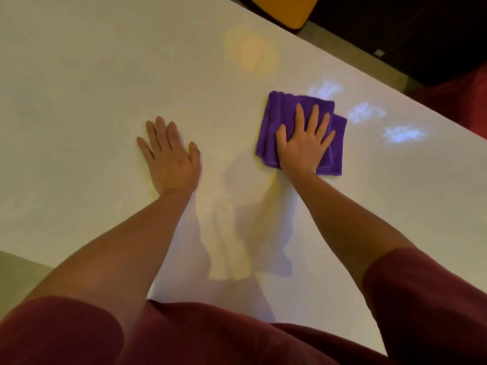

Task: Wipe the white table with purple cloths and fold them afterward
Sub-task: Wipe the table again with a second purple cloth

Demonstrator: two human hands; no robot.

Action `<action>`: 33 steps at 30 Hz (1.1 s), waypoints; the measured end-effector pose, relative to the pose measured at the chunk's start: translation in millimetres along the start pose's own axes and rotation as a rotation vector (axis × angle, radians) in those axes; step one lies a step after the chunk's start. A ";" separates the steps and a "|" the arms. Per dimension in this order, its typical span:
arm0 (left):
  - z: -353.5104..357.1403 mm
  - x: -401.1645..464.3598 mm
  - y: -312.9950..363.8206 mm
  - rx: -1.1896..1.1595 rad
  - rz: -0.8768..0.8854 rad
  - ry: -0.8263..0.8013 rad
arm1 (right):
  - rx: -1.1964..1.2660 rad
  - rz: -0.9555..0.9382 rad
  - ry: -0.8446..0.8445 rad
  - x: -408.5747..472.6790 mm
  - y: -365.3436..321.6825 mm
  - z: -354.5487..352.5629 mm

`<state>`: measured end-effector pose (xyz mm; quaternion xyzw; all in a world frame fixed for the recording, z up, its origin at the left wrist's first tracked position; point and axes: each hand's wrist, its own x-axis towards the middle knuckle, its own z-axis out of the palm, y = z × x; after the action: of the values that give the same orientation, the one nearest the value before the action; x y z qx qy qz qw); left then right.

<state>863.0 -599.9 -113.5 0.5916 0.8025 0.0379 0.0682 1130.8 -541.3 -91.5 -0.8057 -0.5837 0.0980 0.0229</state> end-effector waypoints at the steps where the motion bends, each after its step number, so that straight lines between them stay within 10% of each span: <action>1: 1.1 0.3 0.8 -0.003 -0.001 0.007 | 0.008 0.001 0.006 15.0 -10.6 -1.3; 11: 0.3 3.5 2.0 -0.014 -0.013 0.040 | 0.010 -0.158 -0.030 96.6 -91.9 7.7; 23: -3.2 2.5 0.4 -0.075 -0.005 0.046 | -0.055 -0.444 -0.081 -255.5 5.7 46.4; 33: -34.0 1.0 -26.4 -0.721 -0.024 0.101 | 0.017 -0.226 0.025 -120.7 -117.1 45.7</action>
<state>832.5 -606.1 -83.7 0.5176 0.7467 0.3466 0.2331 976.7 -621.8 -102.7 -0.7357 -0.6696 0.0896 0.0481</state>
